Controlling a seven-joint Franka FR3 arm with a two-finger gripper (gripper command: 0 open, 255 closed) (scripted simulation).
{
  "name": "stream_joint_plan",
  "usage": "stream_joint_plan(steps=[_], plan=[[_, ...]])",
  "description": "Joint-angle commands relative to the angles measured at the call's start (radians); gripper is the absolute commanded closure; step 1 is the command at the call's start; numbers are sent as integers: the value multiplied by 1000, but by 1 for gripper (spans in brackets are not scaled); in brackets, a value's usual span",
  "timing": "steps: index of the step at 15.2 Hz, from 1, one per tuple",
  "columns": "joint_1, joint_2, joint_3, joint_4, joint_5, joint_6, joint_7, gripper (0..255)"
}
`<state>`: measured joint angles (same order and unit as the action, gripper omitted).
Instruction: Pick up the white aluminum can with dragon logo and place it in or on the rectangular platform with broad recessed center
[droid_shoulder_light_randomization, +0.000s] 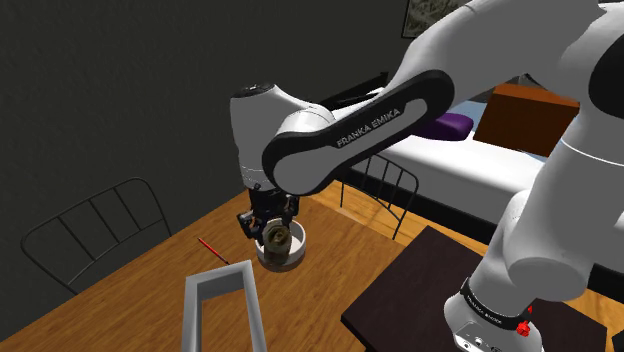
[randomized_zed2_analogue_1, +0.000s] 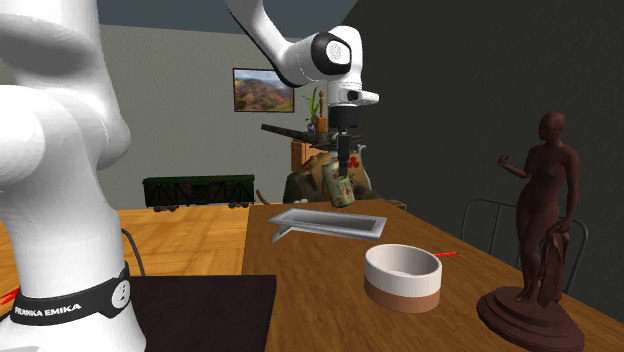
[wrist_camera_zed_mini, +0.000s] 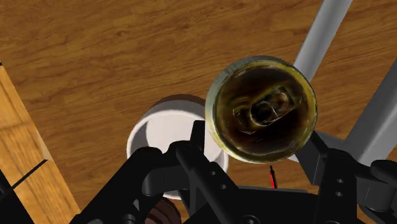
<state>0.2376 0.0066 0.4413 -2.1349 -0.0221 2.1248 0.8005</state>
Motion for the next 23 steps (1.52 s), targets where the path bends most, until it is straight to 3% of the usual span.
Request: stream_joint_plan(steps=[1,7,12,23], plan=[[23,41,22,52,-20,-16,56,255],[110,205,66,262,-107,-88,217,255],[221,379,79,503,-192,-182,341,255],[230,431,60,424,-225,-58,363,255]])
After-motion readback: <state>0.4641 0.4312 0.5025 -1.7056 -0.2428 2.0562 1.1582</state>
